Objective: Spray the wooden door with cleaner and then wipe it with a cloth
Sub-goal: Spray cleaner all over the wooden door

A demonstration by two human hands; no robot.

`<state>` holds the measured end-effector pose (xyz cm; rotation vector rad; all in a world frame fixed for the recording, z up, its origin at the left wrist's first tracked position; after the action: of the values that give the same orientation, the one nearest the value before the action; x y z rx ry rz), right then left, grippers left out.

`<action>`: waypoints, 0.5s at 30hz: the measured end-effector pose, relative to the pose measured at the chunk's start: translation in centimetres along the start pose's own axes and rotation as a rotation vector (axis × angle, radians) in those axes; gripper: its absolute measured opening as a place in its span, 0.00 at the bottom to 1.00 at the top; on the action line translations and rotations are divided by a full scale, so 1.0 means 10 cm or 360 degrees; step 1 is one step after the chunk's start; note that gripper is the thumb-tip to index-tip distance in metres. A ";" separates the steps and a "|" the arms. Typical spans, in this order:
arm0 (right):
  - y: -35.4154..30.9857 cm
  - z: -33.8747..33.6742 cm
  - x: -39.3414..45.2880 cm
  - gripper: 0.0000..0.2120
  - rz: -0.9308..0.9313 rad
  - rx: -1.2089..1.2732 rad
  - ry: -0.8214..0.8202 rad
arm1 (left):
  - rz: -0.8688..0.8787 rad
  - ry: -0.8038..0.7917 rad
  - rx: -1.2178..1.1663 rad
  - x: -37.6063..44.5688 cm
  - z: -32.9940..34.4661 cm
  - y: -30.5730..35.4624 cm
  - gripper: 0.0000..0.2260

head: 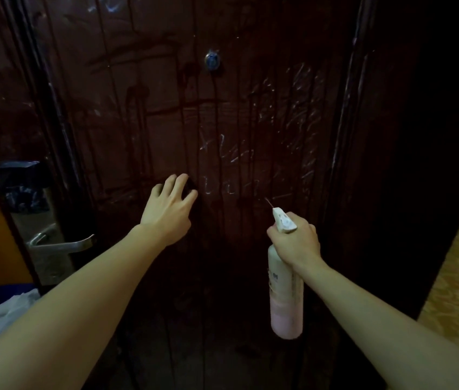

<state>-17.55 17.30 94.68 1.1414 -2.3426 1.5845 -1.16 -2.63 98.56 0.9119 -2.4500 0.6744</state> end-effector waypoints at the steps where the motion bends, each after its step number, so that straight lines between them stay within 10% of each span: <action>1: 0.02 -0.02 0.01 0.09 0.0000 -0.0013 0.0011 | 0.0020 0.0007 0.0002 0.02 -0.01 0.04 0.27; 15: 0.47 -0.54 0.18 0.10 0.0128 0.0018 0.0218 | 0.0277 -0.0010 0.0222 0.24 0.04 0.65 0.32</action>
<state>-23.42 21.66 94.38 0.9200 -2.3210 1.6468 -7.38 0.28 97.76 0.7570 -2.5342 0.9143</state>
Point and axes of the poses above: each hand's wrist, its own x-axis towards the middle knuckle, its own z-axis out of the palm, y = z × x, the point moved 3 cm from there along x, towards the middle knuckle, and after that the axes turned 5 degrees about -z, right-handed, at the moved point
